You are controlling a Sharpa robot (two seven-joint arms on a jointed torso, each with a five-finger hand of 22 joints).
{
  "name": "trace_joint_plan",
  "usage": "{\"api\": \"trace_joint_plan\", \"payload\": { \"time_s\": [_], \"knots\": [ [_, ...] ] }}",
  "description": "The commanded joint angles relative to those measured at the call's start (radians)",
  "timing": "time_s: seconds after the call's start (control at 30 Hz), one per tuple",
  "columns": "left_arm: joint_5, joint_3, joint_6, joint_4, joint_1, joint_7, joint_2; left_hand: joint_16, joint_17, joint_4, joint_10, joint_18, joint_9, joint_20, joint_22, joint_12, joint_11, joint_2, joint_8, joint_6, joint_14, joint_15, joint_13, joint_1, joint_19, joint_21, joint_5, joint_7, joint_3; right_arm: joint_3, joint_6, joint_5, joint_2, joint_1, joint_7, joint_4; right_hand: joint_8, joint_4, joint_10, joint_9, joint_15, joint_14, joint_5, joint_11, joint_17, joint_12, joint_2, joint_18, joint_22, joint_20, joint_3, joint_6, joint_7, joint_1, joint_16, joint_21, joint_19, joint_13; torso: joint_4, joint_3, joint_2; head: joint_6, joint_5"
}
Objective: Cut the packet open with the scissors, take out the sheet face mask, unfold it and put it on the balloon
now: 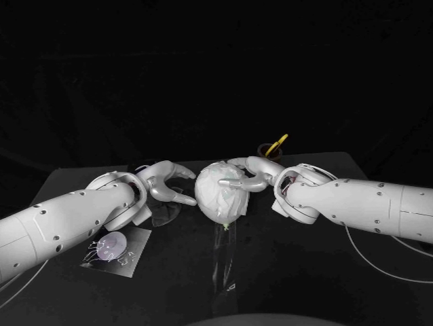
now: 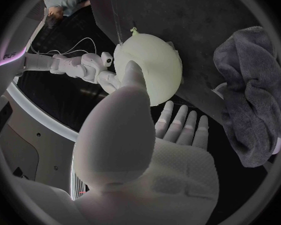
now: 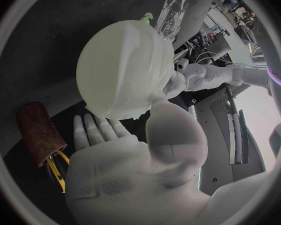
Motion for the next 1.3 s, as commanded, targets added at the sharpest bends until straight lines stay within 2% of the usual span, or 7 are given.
{"api": "trace_joint_plan", "payload": {
  "time_s": [0.03,0.23,0.57,0.87,1.0,1.17,1.3],
  "knots": [
    [0.073,0.002,-0.085,0.003,0.001,0.044,-0.012,0.010,0.003,0.000,0.022,-0.018,0.004,-0.001,0.002,0.007,-0.002,0.011,0.008,0.016,0.017,0.000,0.002,0.000,0.013,0.006,-0.001,0.121,0.007,0.001,-0.131,0.070,-0.011,-0.001,0.104,0.014,0.000,-0.002,0.014,-0.003,0.001,0.017,0.017,0.001,-0.001,0.006,-0.001,-0.018,0.014,0.000,0.005,0.013,0.141,0.028,0.002,0.012,0.021,0.001,0.0006,0.0000,0.000,0.003,-0.001],
    [0.133,0.010,-0.107,0.029,0.001,0.080,-0.053,0.014,0.006,0.001,0.043,-0.022,-0.002,0.001,0.003,0.007,-0.003,-0.012,0.004,0.006,0.036,-0.001,0.002,0.005,0.020,0.010,0.000,0.119,-0.013,0.003,-0.160,0.156,-0.048,-0.001,0.168,0.061,-0.007,0.001,0.001,-0.014,0.013,0.007,-0.003,0.007,-0.007,0.004,-0.044,-0.030,0.003,0.002,-0.006,-0.002,0.143,0.027,-0.001,0.011,0.016,-0.001,0.0022,0.0002,0.000,0.005,-0.001],
    [0.192,0.018,-0.123,0.078,0.001,0.127,-0.088,-0.005,0.000,0.001,0.034,-0.033,-0.010,0.001,-0.002,0.002,0.002,-0.027,-0.002,-0.012,0.011,0.004,0.000,0.012,0.001,0.003,0.001,0.110,-0.028,0.003,-0.163,0.218,-0.106,-0.002,0.216,0.146,-0.028,0.005,-0.088,-0.041,0.033,-0.074,-0.069,0.029,-0.030,-0.001,-0.202,-0.055,-0.044,0.002,-0.046,-0.074,0.105,0.044,-0.010,-0.006,-0.026,-0.006,0.0019,-0.0013,-0.002,0.011,0.003],
    [0.239,0.019,-0.176,0.104,0.001,0.191,-0.084,-0.031,-0.010,0.001,0.003,-0.034,-0.017,-0.001,-0.004,-0.002,0.004,-0.026,-0.007,-0.026,-0.030,0.010,-0.002,0.024,-0.007,0.000,0.001,0.103,-0.015,0.003,-0.155,0.179,-0.130,-0.007,0.242,0.164,-0.017,0.003,-0.055,-0.032,0.006,-0.060,-0.070,0.000,-0.028,0.004,-0.189,-0.040,-0.050,0.000,-0.034,-0.045,0.134,0.221,-0.004,-0.010,-0.029,-0.002,0.0022,-0.0011,0.000,0.009,0.008],
    [0.230,0.019,-0.200,0.106,-0.002,0.225,-0.069,-0.053,-0.017,0.001,-0.053,-0.030,-0.032,-0.003,-0.008,-0.005,-0.036,-0.024,-0.020,-0.065,-0.066,-0.020,-0.005,0.037,-0.022,-0.005,0.001,0.067,-0.007,0.003,-0.160,0.070,-0.127,-0.018,0.239,0.149,-0.011,0.002,-0.032,-0.027,-0.007,-0.045,-0.069,-0.010,-0.025,0.005,-0.201,-0.025,-0.052,0.000,-0.043,-0.031,0.131,0.332,-0.002,-0.012,-0.030,-0.001,0.0017,-0.0009,0.000,0.011,0.006],
    [0.201,0.019,-0.224,0.105,-0.015,0.255,-0.054,-0.067,-0.022,0.000,-0.088,-0.032,-0.031,-0.003,-0.011,-0.006,-0.087,-0.018,-0.018,-0.065,-0.088,-0.043,-0.007,0.052,-0.039,-0.011,0.000,0.027,0.009,0.003,-0.177,-0.039,-0.117,-0.035,0.221,0.133,-0.007,0.000,-0.022,-0.024,-0.013,-0.037,-0.072,-0.015,-0.024,0.006,-0.159,-0.018,-0.051,0.000,-0.016,-0.021,0.128,0.413,-0.001,-0.011,-0.028,0.000,0.0016,-0.0004,0.001,0.008,0.004],
    [0.171,0.019,-0.222,0.090,-0.026,0.259,-0.038,-0.078,-0.025,0.001,-0.123,-0.034,-0.036,-0.003,-0.014,-0.009,-0.104,-0.025,-0.021,-0.077,-0.109,-0.047,-0.009,0.058,-0.050,-0.015,0.000,0.018,-0.003,0.003,-0.186,-0.102,-0.105,-0.045,0.207,0.115,-0.009,0.002,-0.039,-0.026,-0.024,-0.048,-0.071,-0.025,-0.027,0.002,-0.186,-0.013,-0.049,0.000,-0.031,-0.029,0.118,0.447,-0.004,-0.011,-0.025,-0.002,0.0002,-0.0009,0.000,0.006,0.001]
  ]
}}
